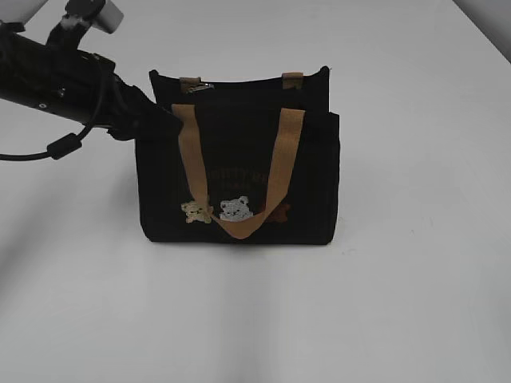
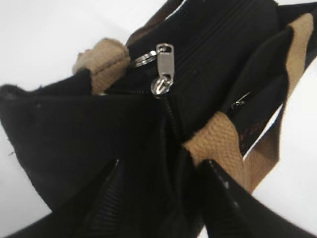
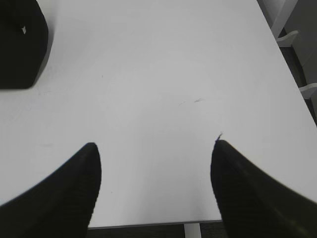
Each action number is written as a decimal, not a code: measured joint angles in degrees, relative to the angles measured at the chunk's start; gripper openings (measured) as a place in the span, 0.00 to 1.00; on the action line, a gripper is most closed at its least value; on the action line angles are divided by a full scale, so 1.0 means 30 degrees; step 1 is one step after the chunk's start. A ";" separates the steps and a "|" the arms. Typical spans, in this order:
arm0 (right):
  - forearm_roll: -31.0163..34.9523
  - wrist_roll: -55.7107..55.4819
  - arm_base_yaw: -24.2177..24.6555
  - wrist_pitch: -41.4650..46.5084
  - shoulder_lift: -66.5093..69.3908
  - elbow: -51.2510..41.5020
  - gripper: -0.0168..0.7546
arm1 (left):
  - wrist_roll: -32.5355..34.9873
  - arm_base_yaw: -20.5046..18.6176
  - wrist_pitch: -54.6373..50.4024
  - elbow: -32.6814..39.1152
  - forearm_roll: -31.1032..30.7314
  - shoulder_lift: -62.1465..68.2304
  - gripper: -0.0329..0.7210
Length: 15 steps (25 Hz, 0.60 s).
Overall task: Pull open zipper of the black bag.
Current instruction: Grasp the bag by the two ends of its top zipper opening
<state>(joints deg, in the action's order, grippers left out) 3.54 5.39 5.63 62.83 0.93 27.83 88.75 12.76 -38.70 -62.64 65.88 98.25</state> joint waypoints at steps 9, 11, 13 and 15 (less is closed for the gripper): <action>0.5315 0.2128 0.0000 -0.0765 0.0953 0.0112 0.72 | -0.0712 0.0611 0.0597 0.0441 -0.0056 -0.0021 0.09; 0.8378 0.4933 0.0000 -0.1872 0.2058 0.0427 0.72 | -0.0744 0.0616 0.0897 0.0903 0.0235 -0.0160 0.09; 1.1818 0.7988 0.0000 -0.2851 0.3248 0.0963 0.72 | -0.0744 0.0651 0.1388 0.1321 0.0600 -0.0304 0.09; 1.5330 1.1136 0.0000 -0.3476 0.4725 0.1464 0.72 | -0.0744 0.0693 0.1655 0.1497 0.0763 -0.0374 0.09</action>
<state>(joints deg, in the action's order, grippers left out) 49.53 38.80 5.63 52.40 15.11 32.23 86.52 14.84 -33.74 -58.15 68.17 97.12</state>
